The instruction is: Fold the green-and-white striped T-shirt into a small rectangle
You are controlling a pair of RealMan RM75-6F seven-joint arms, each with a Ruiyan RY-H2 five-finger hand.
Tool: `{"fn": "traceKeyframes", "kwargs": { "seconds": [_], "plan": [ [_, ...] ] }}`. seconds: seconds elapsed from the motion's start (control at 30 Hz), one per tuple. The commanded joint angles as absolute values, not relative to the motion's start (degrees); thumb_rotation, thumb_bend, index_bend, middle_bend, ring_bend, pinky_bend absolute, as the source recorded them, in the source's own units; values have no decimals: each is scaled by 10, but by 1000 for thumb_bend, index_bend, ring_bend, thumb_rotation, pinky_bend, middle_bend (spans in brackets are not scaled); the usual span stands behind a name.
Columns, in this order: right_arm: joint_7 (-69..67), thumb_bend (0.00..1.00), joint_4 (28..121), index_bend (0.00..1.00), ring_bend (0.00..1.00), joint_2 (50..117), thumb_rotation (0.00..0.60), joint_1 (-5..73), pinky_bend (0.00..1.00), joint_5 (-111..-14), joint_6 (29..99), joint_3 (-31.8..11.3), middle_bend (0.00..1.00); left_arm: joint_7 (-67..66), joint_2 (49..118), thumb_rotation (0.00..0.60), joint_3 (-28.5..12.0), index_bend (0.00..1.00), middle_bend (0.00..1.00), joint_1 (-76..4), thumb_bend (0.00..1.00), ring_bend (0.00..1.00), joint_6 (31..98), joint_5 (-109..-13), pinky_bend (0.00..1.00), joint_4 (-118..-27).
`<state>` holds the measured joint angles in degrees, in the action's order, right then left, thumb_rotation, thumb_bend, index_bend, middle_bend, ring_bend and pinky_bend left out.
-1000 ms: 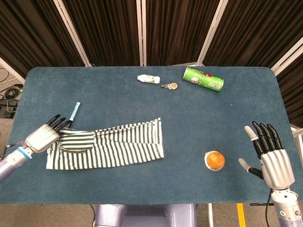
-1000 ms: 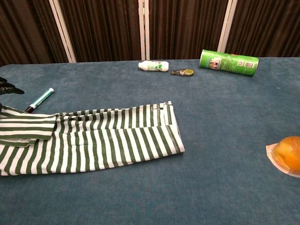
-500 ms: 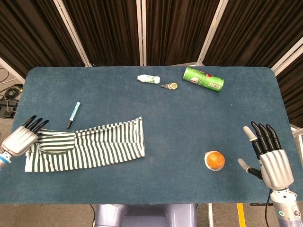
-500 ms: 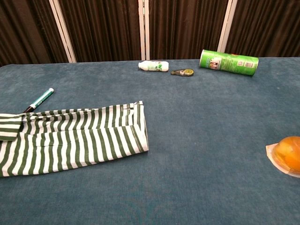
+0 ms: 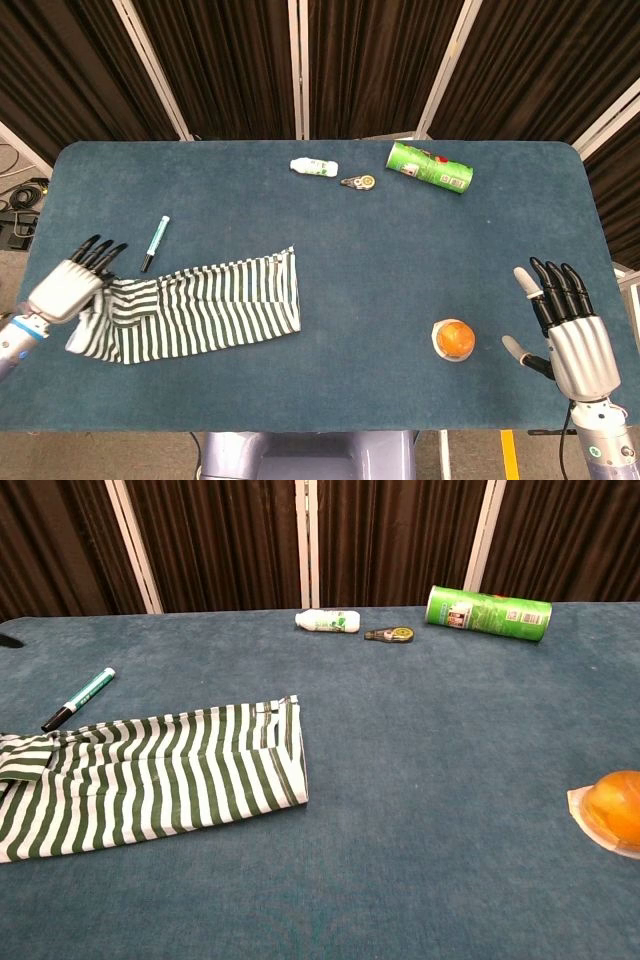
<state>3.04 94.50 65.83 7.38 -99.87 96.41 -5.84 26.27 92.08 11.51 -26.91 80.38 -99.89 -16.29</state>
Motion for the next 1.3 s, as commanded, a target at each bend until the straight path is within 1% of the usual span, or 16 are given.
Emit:
{"fn": "traceKeyframes", "kwargs": {
  "seconds": [0.03,0.3,0.57,0.9,1.07,1.3],
  "plan": [
    [29,10,945,123,0,658,600,74,0,-999,965,-58,8,249,941,600,99,893,0,-299,584,0,814,-995,0,-202],
    [23,9,944,123,0,656,600,73,0,-995,964,-59,8,207,966,600,69,894,0,-356,584,0,794,-989,0,-288],
    [19,10,942,123,0,655,600,74,0,-991,964,-61,8,183,984,600,42,895,0,-395,583,0,758,-974,0,-331],
    [19,9,941,123,0,656,600,74,0,-989,963,-62,8,183,1018,600,32,895,0,-428,580,0,731,-975,0,-328],
    [17,10,939,123,0,656,600,75,0,-986,961,-63,8,185,1050,600,21,895,0,-455,578,0,705,-970,0,-308],
    [16,10,937,123,0,656,600,76,0,-983,959,-65,8,185,1084,600,21,895,0,-475,576,0,671,-966,0,-275]
  ]
}}
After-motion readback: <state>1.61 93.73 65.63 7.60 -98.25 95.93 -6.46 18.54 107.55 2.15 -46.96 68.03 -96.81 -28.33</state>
